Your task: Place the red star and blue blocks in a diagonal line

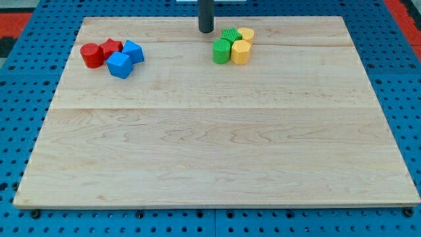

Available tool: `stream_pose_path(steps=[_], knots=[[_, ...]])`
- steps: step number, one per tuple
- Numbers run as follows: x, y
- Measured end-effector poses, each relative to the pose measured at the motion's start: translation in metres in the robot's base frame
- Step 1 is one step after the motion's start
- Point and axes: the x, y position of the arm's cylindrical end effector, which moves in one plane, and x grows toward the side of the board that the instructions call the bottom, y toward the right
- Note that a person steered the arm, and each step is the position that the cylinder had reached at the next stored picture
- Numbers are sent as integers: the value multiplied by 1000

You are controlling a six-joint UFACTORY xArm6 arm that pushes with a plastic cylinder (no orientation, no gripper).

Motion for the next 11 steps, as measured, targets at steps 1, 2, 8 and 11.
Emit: stream_pose_path(steps=[1, 2, 8, 11], knots=[[0, 1], [0, 2], [8, 2], [-14, 8]])
